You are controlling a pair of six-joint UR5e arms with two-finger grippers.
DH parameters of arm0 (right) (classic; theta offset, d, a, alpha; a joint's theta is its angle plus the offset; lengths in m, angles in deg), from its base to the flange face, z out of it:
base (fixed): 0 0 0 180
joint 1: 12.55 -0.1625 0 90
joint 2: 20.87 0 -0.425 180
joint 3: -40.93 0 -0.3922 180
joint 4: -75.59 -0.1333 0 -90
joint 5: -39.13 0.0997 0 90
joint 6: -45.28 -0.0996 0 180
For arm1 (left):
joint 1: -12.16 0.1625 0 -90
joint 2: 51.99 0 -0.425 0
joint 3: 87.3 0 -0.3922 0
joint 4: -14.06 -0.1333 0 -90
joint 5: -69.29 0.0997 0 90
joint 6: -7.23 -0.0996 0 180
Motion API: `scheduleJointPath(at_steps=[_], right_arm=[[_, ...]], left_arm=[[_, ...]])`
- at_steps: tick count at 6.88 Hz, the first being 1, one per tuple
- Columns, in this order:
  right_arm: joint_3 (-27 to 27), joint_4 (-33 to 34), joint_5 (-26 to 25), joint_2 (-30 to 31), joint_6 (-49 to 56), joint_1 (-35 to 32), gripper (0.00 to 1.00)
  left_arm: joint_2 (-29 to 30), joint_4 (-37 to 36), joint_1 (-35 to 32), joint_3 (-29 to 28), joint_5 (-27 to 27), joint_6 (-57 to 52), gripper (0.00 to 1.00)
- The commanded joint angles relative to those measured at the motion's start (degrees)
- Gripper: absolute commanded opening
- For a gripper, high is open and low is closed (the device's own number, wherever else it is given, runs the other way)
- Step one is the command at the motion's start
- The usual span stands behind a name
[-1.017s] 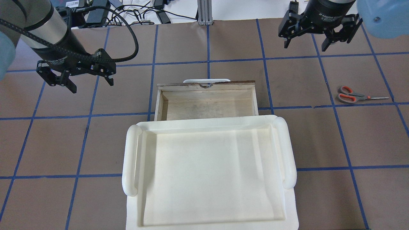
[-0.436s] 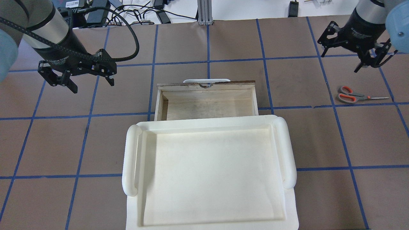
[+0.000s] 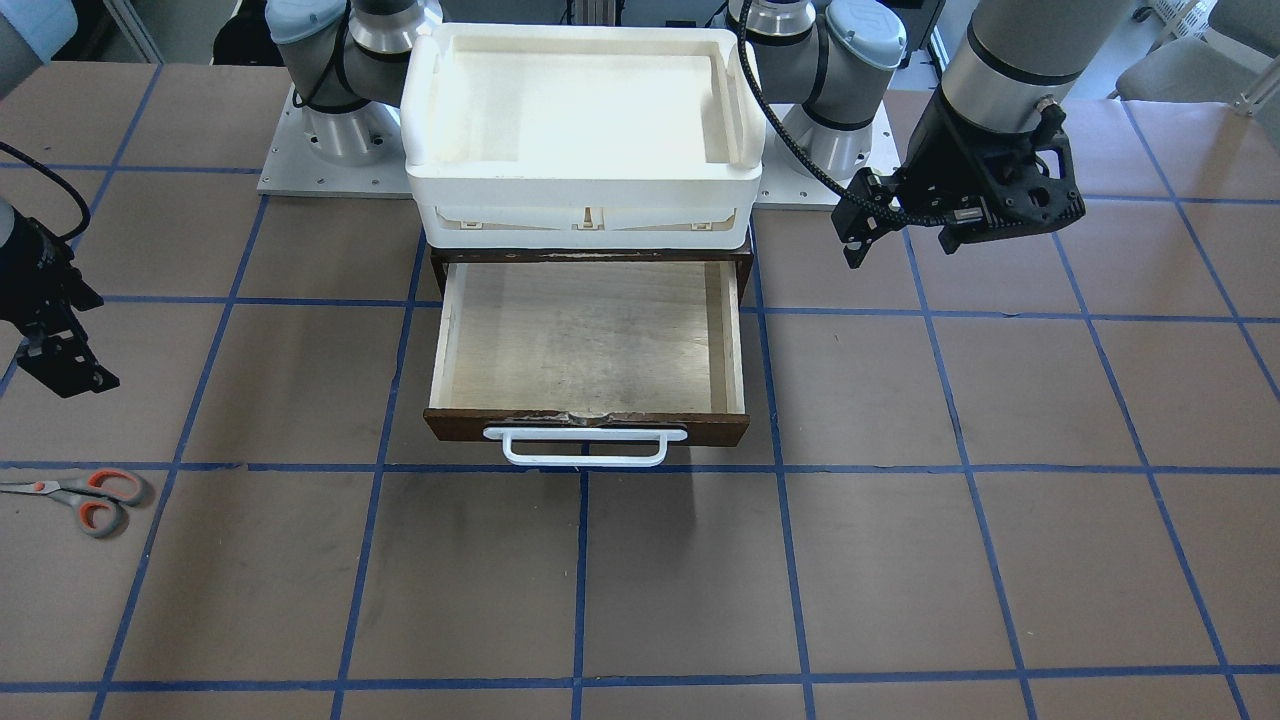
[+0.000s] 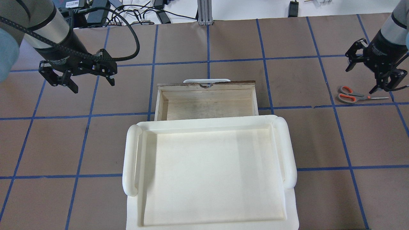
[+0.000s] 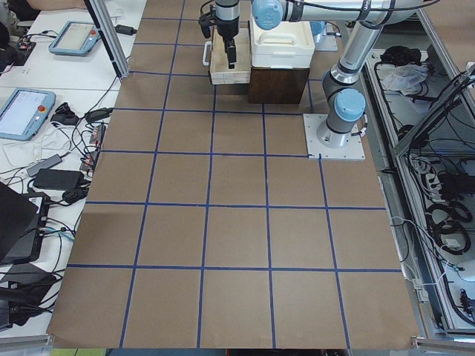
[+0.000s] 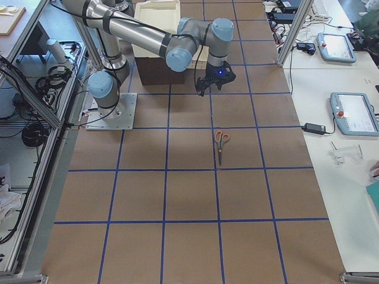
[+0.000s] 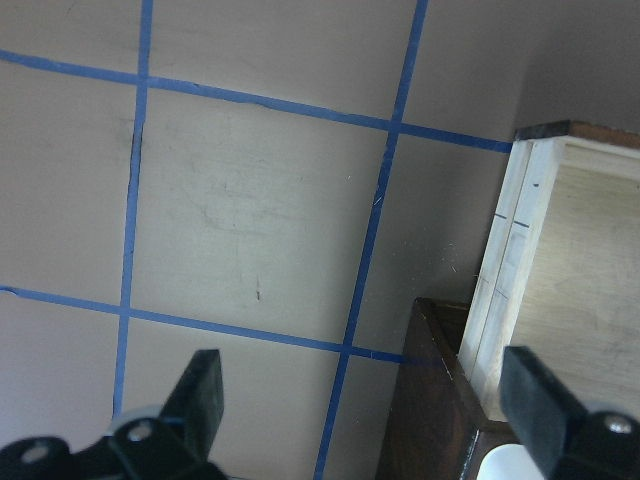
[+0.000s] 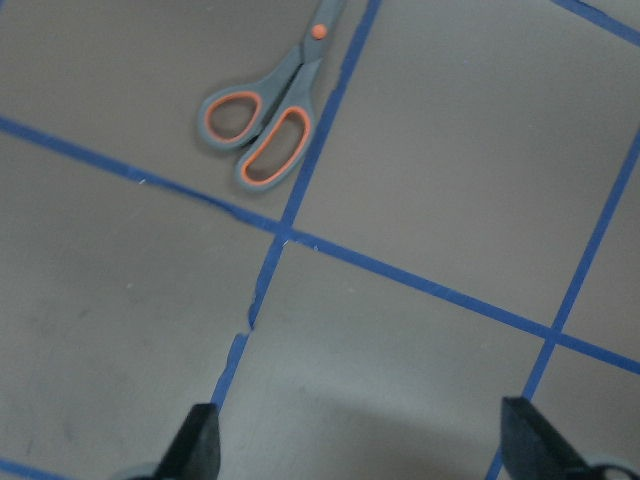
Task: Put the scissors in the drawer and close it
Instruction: 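Move the right gripper over the orange-handled scissors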
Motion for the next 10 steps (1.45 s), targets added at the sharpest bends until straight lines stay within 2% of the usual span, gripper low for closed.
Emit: scheduleJointPath(at_steps=[1,3,7,8,10], right_arm=[[0.6,5.8,-0.9,-6.4,-5.4,6.1,1.00],[0.5,19.4,0.7,-13.2,-5.6,7.8,1.00],[0.7,22.8,3.0,-18.2,-12.4,7.8,0.96],[0.6,25.9,2.9,-19.6,-12.7,7.8,1.00],[0.6,26.8,1.9,-20.9,-12.1,7.9,1.00]], left_arm=[[0.0,-0.2,0.0,0.0,0.0,0.1,1.00],[-0.3,0.0,0.0,0.0,0.0,-0.3,1.00],[-0.5,0.0,0.0,0.0,0.1,-0.3,1.00],[-0.2,0.0,0.0,0.0,0.0,-0.2,1.00],[-0.5,0.1,0.0,0.0,0.1,-0.3,1.00]])
